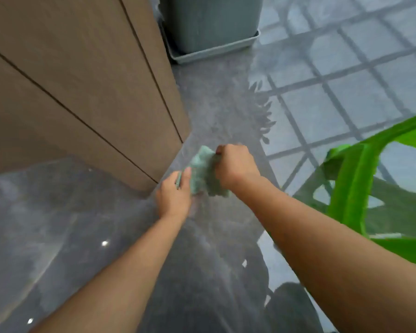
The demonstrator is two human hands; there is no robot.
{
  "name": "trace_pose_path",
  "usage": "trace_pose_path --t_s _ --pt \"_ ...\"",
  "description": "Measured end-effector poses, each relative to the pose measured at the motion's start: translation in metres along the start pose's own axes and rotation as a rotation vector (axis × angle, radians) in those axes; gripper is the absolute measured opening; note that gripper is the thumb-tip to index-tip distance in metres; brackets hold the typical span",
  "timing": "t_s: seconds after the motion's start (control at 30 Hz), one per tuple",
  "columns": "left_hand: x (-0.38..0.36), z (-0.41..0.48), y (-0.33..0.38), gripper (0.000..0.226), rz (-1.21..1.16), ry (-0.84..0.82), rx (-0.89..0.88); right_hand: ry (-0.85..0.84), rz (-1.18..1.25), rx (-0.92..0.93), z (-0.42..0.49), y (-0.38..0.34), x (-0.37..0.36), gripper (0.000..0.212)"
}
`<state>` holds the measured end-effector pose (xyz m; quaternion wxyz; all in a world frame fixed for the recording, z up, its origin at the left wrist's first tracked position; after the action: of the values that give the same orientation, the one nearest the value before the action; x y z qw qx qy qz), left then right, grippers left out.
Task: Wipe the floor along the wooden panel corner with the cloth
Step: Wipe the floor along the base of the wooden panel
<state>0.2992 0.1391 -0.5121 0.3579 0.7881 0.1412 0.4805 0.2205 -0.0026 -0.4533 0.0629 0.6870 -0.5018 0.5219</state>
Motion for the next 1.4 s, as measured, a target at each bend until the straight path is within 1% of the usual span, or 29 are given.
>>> trace_pose_path --t_s 0.07,0.1,0.17,0.2,0.27,0.33,0.37,0.5,0.53,0.57,0.63,0.67,0.7,0.73,0.77,0.83,0.9,0.93,0.97,1.0,1.03,1.1,1.13,1.17,1.2,1.23,1.3,1.37,1.4 --pt "-0.005 0.022 -0.059 0.036 -0.034 0.090 -0.016 -0.018 -0.086 0.066 0.028 0.003 -0.067 0.051" --pt "-0.003 0.024 -0.089 0.036 0.013 0.118 -0.047 -0.036 -0.160 0.124 0.034 0.004 -0.095 0.062" --pt "0.009 0.013 -0.146 0.044 0.216 0.157 -0.071 -0.068 -0.262 0.241 0.034 0.004 -0.141 0.075" --pt "0.018 0.005 -0.169 0.051 0.334 0.161 -0.057 -0.073 -0.279 0.281 0.032 0.004 -0.157 0.078" --pt "0.030 -0.008 -0.195 0.065 0.546 0.117 -0.036 -0.047 -0.285 0.306 0.027 0.008 -0.174 0.078" --pt "0.031 -0.015 -0.201 0.073 0.694 0.063 -0.054 0.010 -0.349 0.327 0.025 0.008 -0.178 0.073" --pt "0.029 -0.018 -0.200 0.075 0.728 0.057 -0.066 0.025 -0.388 0.343 0.028 0.006 -0.178 0.072" --pt "0.027 -0.015 -0.200 0.074 0.721 0.162 -0.104 0.019 -0.477 0.425 0.087 -0.001 -0.162 0.078" --pt "0.028 -0.015 -0.201 0.074 0.720 0.170 -0.114 0.021 -0.490 0.412 0.105 0.004 -0.152 0.078" --pt "0.029 -0.015 -0.202 0.074 0.718 0.176 -0.122 0.037 -0.483 0.359 0.120 0.009 -0.141 0.077" --pt "0.031 -0.015 -0.199 0.074 0.726 0.168 -0.119 0.080 -0.357 0.158 0.135 0.012 -0.128 0.080" --pt "0.031 -0.016 -0.197 0.075 0.727 0.150 -0.109 0.095 -0.282 0.073 0.131 0.004 -0.133 0.084" --pt "0.031 -0.016 -0.196 0.076 0.722 0.138 -0.101 0.107 -0.230 0.035 0.119 -0.009 -0.149 0.088" --pt "0.031 -0.017 -0.195 0.076 0.715 0.137 -0.099 0.110 -0.196 0.051 0.098 -0.025 -0.170 0.093" --pt "0.032 -0.018 -0.194 0.077 0.710 0.141 -0.100 0.095 -0.185 0.116 0.070 -0.040 -0.194 0.095" --pt "0.034 -0.018 -0.194 0.079 0.688 0.144 -0.110 0.041 -0.228 0.269 0.019 -0.053 -0.232 0.092" --pt "0.035 -0.018 -0.194 0.080 0.691 0.130 -0.101 -0.031 -0.335 0.413 0.011 -0.039 -0.234 0.084" --pt "0.035 -0.018 -0.195 0.080 0.699 0.123 -0.091 -0.047 -0.410 0.478 0.023 -0.029 -0.223 0.081" --pt "0.036 -0.017 -0.198 0.079 0.696 0.129 -0.087 -0.029 -0.486 0.510 0.040 -0.018 -0.210 0.080" --pt "0.037 -0.017 -0.200 0.078 0.688 0.145 -0.095 0.011 -0.527 0.485 0.060 -0.007 -0.193 0.079" --pt "0.036 -0.016 -0.201 0.077 0.682 0.162 -0.104 0.054 -0.515 0.396 0.085 0.006 -0.171 0.080" --pt "0.034 -0.015 -0.206 0.076 0.690 0.180 -0.108 0.100 -0.426 0.158 0.123 0.019 -0.135 0.083" --pt "0.034 -0.015 -0.207 0.076 0.696 0.176 -0.109 0.113 -0.373 0.066 0.129 0.016 -0.127 0.086" --pt "0.034 -0.015 -0.206 0.076 0.697 0.166 -0.111 0.121 -0.336 0.016 0.127 0.006 -0.129 0.090" --pt "0.034 -0.016 -0.205 0.077 0.692 0.151 -0.105 0.117 -0.302 0.017 0.114 -0.008 -0.142 0.093" --pt "0.035 -0.017 -0.203 0.077 0.691 0.136 -0.095 0.088 -0.262 0.082 0.093 -0.025 -0.161 0.094" --pt "0.035 -0.018 -0.203 0.079 0.682 0.125 -0.083 0.000 -0.224 0.301 0.037 -0.050 -0.207 0.093" --pt "0.034 -0.015 -0.204 0.079 0.669 0.150 -0.097 -0.060 -0.324 0.438 0.003 -0.045 -0.228 0.091" --pt "0.033 -0.014 -0.205 0.078 0.676 0.158 -0.099 -0.048 -0.370 0.485 0.013 -0.036 -0.220 0.088"
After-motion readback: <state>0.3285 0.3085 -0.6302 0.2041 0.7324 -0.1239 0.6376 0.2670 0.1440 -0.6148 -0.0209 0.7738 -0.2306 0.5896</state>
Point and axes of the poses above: each hand's wrist, its own z-axis towards the middle knuckle, its own x-axis out of the back of the hand, y = z × x, the point moved 3 cm from there along z, towards the middle knuckle, and after that the axes turned 6 degrees about -y, right-handed, at the moved point
